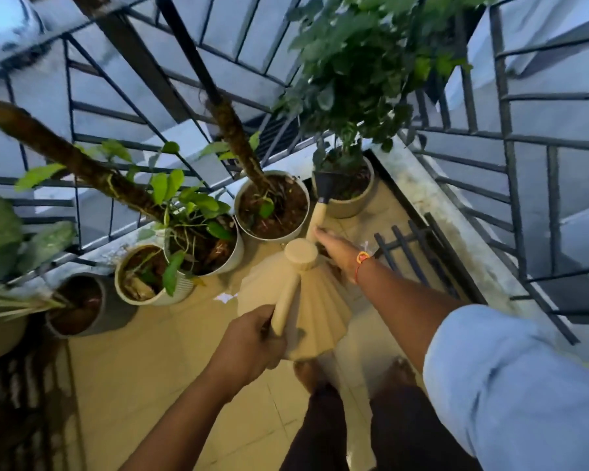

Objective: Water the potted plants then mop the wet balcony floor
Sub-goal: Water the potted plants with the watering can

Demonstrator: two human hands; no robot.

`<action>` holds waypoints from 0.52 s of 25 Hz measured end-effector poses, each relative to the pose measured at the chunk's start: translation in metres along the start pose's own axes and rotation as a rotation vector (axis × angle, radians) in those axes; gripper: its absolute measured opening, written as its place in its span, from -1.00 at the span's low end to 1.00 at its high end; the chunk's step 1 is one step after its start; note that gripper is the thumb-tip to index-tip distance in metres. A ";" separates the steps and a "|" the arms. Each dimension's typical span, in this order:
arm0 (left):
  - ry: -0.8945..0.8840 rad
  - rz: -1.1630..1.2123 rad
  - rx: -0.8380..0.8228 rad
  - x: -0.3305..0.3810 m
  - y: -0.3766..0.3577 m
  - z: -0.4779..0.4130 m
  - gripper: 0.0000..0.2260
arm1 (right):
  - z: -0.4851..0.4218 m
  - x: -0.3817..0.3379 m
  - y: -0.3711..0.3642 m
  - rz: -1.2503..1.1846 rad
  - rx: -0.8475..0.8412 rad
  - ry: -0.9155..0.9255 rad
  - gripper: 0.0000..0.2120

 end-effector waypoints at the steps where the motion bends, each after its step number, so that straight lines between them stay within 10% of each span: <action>1: -0.012 -0.012 -0.028 -0.001 0.003 -0.007 -0.82 | -0.011 0.001 -0.002 -0.026 0.032 0.006 -0.53; 13: -0.076 -0.217 0.352 0.003 0.042 -0.109 -0.85 | -0.112 -0.003 0.024 -0.025 0.128 0.043 -0.44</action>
Point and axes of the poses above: each hand's wrist, its own z-axis away from the middle knuckle, its own y-axis out of the back of the hand, x = y × z, the point moved 8 cm from there along -z, towards the middle knuckle, and after that the axes turned 7 degrees about -z, right-handed, at the moved point
